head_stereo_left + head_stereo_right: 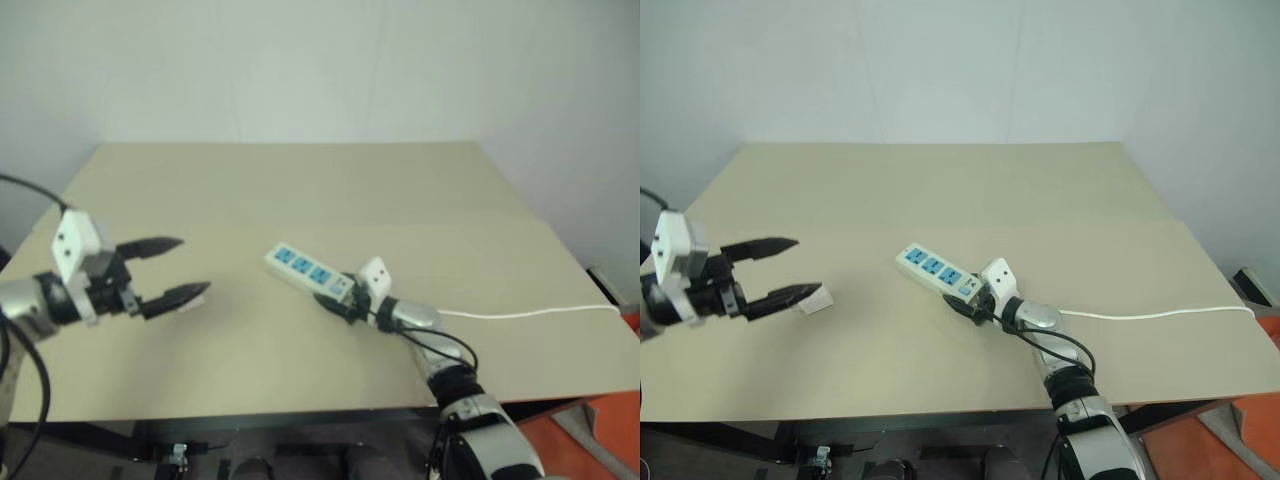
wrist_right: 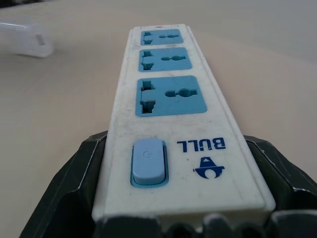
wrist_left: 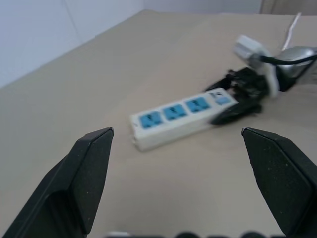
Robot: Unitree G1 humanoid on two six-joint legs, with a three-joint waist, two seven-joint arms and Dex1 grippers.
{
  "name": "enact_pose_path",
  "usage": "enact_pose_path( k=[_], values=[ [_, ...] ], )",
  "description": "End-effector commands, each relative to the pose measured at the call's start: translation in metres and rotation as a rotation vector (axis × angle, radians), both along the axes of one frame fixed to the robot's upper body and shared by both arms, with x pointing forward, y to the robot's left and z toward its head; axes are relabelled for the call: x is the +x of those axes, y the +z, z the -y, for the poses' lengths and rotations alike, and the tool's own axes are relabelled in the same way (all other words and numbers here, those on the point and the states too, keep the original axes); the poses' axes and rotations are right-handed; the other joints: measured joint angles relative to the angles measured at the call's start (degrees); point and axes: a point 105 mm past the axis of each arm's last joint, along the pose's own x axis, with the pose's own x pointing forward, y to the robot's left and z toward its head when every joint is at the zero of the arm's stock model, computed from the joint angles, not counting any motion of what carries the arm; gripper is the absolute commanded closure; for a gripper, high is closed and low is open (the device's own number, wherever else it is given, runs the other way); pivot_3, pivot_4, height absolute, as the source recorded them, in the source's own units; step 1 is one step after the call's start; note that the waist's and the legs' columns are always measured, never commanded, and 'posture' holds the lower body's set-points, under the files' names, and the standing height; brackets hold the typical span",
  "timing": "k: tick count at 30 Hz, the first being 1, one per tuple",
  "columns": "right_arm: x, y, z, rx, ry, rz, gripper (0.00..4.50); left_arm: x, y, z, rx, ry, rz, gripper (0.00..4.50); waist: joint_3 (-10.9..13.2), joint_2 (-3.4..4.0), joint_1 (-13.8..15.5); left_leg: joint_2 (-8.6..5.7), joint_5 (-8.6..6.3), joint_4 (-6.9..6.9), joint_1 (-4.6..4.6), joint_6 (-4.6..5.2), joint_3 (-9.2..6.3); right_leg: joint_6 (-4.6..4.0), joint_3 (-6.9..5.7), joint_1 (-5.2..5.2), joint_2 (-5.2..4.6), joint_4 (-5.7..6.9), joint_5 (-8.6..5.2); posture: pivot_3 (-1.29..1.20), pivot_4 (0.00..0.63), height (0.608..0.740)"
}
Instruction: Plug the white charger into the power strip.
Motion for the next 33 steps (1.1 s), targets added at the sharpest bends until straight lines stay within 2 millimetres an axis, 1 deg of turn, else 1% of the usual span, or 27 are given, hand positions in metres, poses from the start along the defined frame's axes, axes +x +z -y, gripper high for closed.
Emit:
enact_pose_path(
  k=[1,3,5,7,8,10,12,14,18,19,21,22,28,33],
  values=[
    [-0.019,0.036,-0.002,0.041,0.187,0.14,1.08,0.024,0.012,-0.012,0.138,0.064,0.004,0.0,0.0,0.03,0.3,-0.01,0.0,0.03,-0.13,0.0,-0.01,0.01,-0.01,-0.15,0.0,0.02,0.02,0.0,0.15,0.74],
    [-0.03,0.035,-0.002,0.03,0.281,0.139,1.08,0.035,0.018,-0.013,0.216,0.037,-0.008,0.0,0.1,0.08,0.4,-0.01,0.0,0.01,-0.16,0.0,0.01,0.02,0.01,-0.17,0.01,0.01,0.02,0.0,0.15,0.74],
    [-0.042,0.027,-0.003,-0.011,0.392,0.143,1.08,0.052,0.013,-0.018,0.396,0.069,-0.09,0.0,0.1,0.08,0.5,0.0,0.0,-0.02,-0.2,0.01,-0.02,0.01,-0.04,-0.21,0.06,0.01,0.02,0.0,0.15,0.74],
    [-0.048,0.019,-0.003,-0.028,0.455,0.133,1.08,0.065,0.01,-0.019,0.526,0.084,-0.149,0.0,0.1,0.08,0.5,0.0,0.0,-0.04,-0.24,0.01,-0.05,0.0,-0.05,-0.22,0.1,0.0,0.01,0.0,0.15,0.74],
    [-0.049,0.016,-0.004,-0.03,0.471,0.128,1.08,0.069,0.008,-0.018,0.562,0.085,-0.195,0.0,0.1,0.08,0.5,0.0,0.0,-0.05,-0.22,0.01,-0.03,0.0,-0.02,-0.24,0.11,-0.01,0.01,0.0,0.15,0.74],
    [-0.051,0.007,-0.006,-0.057,0.506,0.111,1.08,0.079,0.001,-0.014,0.621,0.098,-0.347,0.0,0.1,0.08,0.5,0.01,0.0,-0.02,-0.26,0.01,-0.04,0.0,-0.02,-0.25,0.13,0.03,0.0,0.0,0.15,0.74],
    [-0.053,0.0,-0.009,-0.082,0.532,0.092,1.08,0.081,-0.003,-0.007,0.712,0.082,-0.518,0.0,0.1,0.08,0.5,0.01,0.0,0.02,-0.3,0.01,-0.06,0.0,-0.04,-0.26,0.14,0.05,0.0,0.0,0.15,0.74],
    [-0.053,-0.002,-0.012,-0.084,0.544,0.087,1.08,0.088,-0.003,-0.002,0.811,0.131,-0.618,0.0,0.2,0.11,0.5,0.01,0.0,0.09,-0.38,0.01,-0.08,0.01,-0.03,-0.32,0.18,0.07,0.0,0.0,0.15,0.74],
    [-0.053,-0.002,-0.014,-0.084,0.543,0.08,1.08,0.097,-0.003,0.01,0.831,0.15,-0.688,0.0,0.2,0.11,-0.1,0.03,-0.02,0.03,-0.43,0.04,-0.12,0.01,0.0,-0.42,0.21,0.09,-0.01,0.0,0.15,0.74],
    [-0.053,-0.002,-0.014,-0.085,0.542,0.079,1.08,0.098,-0.006,0.011,0.846,0.154,-0.706,0.0,0.2,0.12,-0.3,0.04,-0.03,0.02,-0.44,0.07,-0.13,0.02,0.02,-0.46,0.23,0.11,-0.02,0.0,0.15,0.74],
    [-0.054,-0.004,-0.013,-0.089,0.541,0.071,1.08,0.099,-0.019,0.012,0.868,0.161,-0.76,0.0,0.2,0.13,-0.4,0.03,-0.07,0.02,-0.42,0.13,-0.13,0.03,0.04,-0.49,0.23,0.28,-0.05,0.0,0.15,0.74],
    [-0.055,-0.005,-0.013,-0.09,0.541,0.068,1.08,0.098,-0.025,0.012,0.878,0.164,-0.785,0.0,0.2,0.12,-0.3,0.03,-0.08,0.04,-0.41,0.15,-0.12,0.06,0.05,-0.5,0.23,0.4,-0.11,0.0,0.15,0.74],
    [-0.058,-0.007,-0.014,-0.099,0.541,0.06,1.08,0.092,-0.046,0.002,0.891,0.186,-0.876,0.0,0.2,0.1,-0.2,0.01,-0.07,0.12,-0.49,0.15,-0.15,0.08,0.05,-0.68,0.23,0.66,-0.15,0.0,0.15,0.74],
    [-0.059,-0.008,-0.015,-0.101,0.542,0.057,1.08,0.088,-0.055,-0.003,0.882,0.201,-0.92,0.0,0.2,0.1,-0.1,0.0,-0.07,0.15,-0.45,0.15,-0.16,0.1,0.06,-0.68,0.23,0.79,-0.17,0.0,0.15,0.74]
  ],
)
